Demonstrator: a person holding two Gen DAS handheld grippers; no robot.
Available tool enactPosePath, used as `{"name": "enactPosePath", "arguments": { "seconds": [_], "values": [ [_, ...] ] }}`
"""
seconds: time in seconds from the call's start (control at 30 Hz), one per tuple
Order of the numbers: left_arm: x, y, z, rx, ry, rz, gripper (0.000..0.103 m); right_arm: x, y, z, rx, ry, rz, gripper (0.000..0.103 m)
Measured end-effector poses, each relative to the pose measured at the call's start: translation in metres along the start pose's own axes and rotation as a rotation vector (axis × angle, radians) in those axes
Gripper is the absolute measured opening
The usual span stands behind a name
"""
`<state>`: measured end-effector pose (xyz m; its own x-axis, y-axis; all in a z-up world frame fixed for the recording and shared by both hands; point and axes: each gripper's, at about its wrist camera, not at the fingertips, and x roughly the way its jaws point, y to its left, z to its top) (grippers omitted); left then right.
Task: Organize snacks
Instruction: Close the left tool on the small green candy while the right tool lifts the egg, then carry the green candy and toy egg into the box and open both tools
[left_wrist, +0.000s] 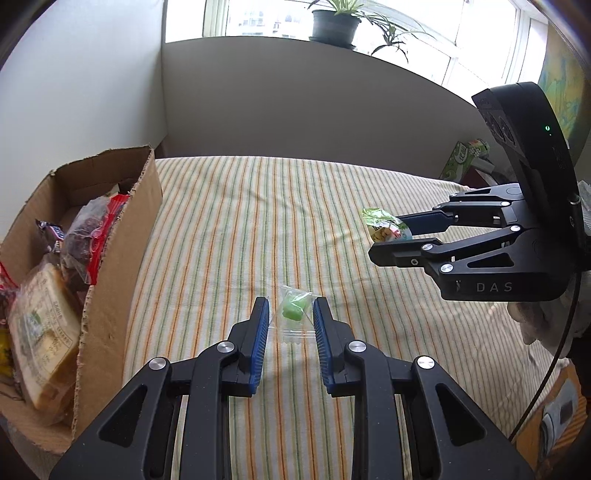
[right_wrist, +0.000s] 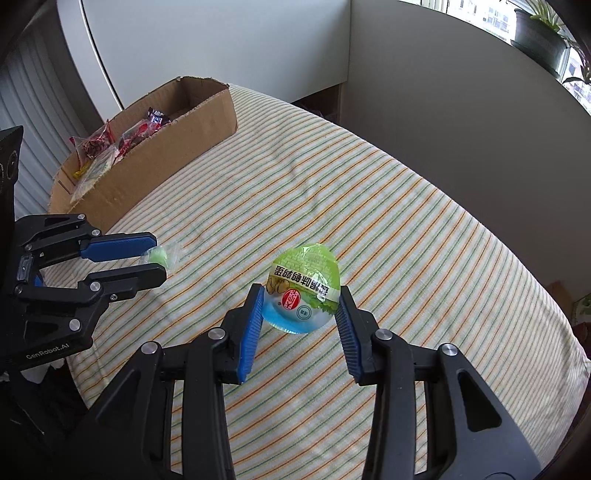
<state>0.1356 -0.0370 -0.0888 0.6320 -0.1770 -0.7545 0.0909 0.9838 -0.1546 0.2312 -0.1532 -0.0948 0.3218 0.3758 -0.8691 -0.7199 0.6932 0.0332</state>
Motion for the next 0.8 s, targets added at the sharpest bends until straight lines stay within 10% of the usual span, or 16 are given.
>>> {"name": "enactPosePath", "arguments": {
  "seconds": [0.8],
  "values": [
    [-0.092, 0.096, -0.022, -0.109, -0.135, 0.073, 0.023, -0.032, 0.114, 0.055, -0.093, -0.098, 0.086, 0.040]
  ]
}}
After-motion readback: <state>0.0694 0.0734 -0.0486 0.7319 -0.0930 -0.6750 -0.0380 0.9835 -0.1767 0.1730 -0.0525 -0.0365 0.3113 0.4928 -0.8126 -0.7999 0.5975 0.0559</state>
